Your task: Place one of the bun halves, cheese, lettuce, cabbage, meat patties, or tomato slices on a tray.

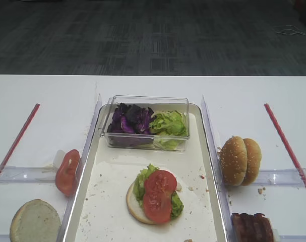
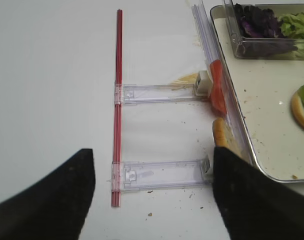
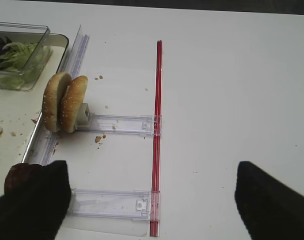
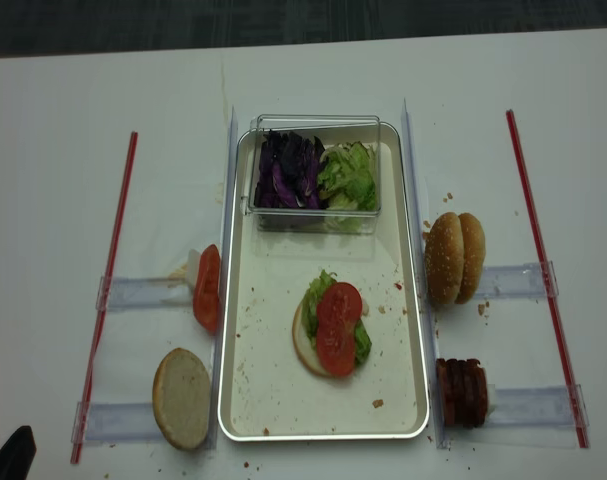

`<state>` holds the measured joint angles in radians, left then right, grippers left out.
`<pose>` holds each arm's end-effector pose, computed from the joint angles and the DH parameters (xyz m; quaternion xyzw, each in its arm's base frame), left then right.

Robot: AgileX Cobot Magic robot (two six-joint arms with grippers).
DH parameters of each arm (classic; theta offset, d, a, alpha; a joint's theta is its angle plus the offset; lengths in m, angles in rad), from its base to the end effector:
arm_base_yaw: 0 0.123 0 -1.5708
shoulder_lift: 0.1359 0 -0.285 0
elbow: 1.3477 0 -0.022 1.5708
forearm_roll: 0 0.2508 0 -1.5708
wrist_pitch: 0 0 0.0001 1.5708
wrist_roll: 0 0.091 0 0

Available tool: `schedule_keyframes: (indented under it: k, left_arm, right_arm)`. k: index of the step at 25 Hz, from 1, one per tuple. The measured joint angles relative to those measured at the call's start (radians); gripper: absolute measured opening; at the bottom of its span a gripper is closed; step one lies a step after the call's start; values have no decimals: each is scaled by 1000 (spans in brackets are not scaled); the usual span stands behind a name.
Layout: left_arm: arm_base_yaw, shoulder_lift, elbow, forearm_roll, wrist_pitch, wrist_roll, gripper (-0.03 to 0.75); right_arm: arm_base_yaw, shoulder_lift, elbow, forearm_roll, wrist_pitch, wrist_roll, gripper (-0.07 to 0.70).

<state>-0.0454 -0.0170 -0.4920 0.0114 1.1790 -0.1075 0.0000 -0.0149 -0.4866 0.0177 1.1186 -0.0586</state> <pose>-0.0118 0.0015 0.2657 -0.0279 0.8800 -0.0306 0.4732 -0.0081 0.0014 0.2689 -0.0260 0.8672 -0.0057 0.4973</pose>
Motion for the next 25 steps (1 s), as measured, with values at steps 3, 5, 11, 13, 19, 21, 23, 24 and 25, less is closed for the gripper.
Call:
schedule_keyframes:
  k: [3,5,11,13,19,21,23,24,25]
  left_arm:
    - [0,0,0,20,0,-20,491]
    - [0,0,0,24,0,-24,491]
    - [0,0,0,30,0,-24,491]
    - [0,0,0,30,0,-24,491]
    - [0,0,0,30,0,-24,491]
    - [0,0,0,30,0,-24,491]
    - [0,0,0,30,0,-24,491]
    - [0,0,0,30,0,-24,491]
    - [0,0,0,30,0,-24,491]
  right_arm:
    - [0,0,0,0,0,0,689]
    - [0,0,0,0,0,0,689]
    - [0,0,0,0,0,0,689]
    - [0,0,0,0,0,0,689]
    - [0,0,0,0,0,0,689]
    - [0,0,0,0,0,0,689]
    - [0,0,0,0,0,0,689]
    - [0,0,0,0,0,0,689]
    - [0,0,0,0,0,0,689]
